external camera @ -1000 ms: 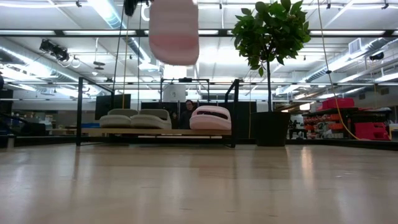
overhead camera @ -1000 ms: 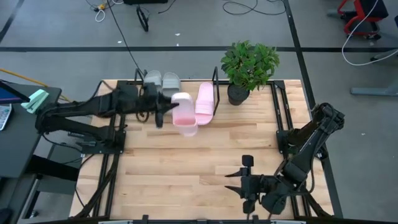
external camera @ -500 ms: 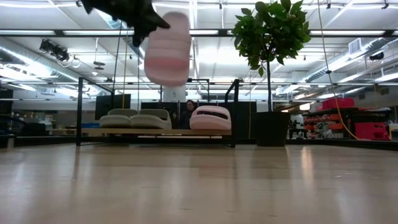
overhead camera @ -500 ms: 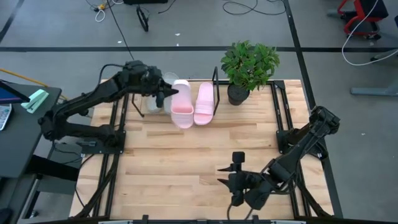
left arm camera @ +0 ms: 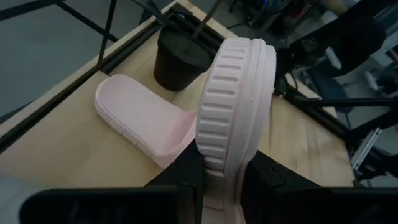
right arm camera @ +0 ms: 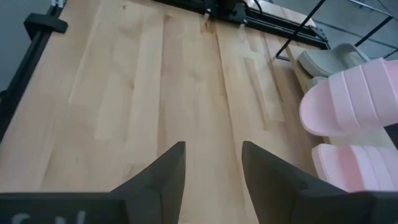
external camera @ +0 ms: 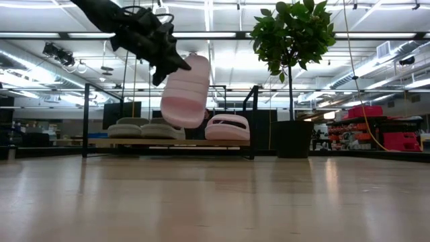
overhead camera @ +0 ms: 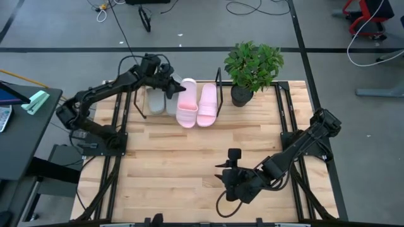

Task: Pick and place slides into the shelf
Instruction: Put the pink slipper on the shelf

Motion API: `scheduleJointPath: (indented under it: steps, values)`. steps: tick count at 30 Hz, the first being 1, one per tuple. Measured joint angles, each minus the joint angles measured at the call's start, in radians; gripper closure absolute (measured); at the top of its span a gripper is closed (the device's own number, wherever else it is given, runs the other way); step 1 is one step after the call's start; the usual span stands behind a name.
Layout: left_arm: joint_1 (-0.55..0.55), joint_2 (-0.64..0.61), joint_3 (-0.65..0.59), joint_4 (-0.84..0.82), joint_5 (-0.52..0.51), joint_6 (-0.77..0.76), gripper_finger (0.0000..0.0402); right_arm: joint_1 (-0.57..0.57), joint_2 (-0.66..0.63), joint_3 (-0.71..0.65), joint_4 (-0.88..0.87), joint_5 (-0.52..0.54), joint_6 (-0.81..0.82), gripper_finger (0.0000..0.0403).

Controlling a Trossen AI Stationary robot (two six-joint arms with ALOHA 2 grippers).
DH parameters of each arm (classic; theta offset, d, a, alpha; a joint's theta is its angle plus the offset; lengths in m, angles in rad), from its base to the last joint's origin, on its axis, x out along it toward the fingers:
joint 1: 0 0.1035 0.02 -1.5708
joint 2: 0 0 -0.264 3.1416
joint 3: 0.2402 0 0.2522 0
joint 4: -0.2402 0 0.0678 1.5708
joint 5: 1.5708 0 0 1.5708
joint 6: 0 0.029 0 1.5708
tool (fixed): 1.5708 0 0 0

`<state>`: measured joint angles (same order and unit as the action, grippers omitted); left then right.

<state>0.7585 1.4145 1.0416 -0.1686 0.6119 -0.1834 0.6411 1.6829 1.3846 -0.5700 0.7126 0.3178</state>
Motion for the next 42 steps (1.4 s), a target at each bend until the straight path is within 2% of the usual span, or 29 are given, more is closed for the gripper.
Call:
scheduleJointPath:
  steps: [9, 16, 23, 28, 35, 42]
  values:
    - [0.05, 0.076, 0.0, 0.123, 0.08, -0.004, 0.0335, -0.042, 0.0, 0.0, -0.001, -0.009, -0.025, 0.0242]
    - [0.088, 0.143, 0.0, 0.122, 0.122, 0.037, 0.0335, -0.078, 0.0, 0.0, -0.006, -0.012, -0.042, 0.0242]
    - [0.094, 0.233, 0.0, 0.125, 0.128, 0.06, 0.0329, -0.113, 0.0, 0.0, -0.011, -0.015, -0.06, 0.0242]
    - [0.094, 0.278, 0.0, 0.168, 0.132, 0.051, 0.0334, -0.134, -0.001, 0.0, -0.013, -0.057, -0.058, 0.0242]
    - [0.088, 0.289, 0.0, 0.271, 0.136, 0.013, 0.0323, -0.135, -0.001, 0.0, -0.013, -0.067, -0.058, 0.0242]
    - [0.086, 0.289, 0.0, 0.279, 0.131, 0.011, 0.0327, -0.135, -0.001, 0.0, -0.006, -0.094, -0.059, 0.0242]
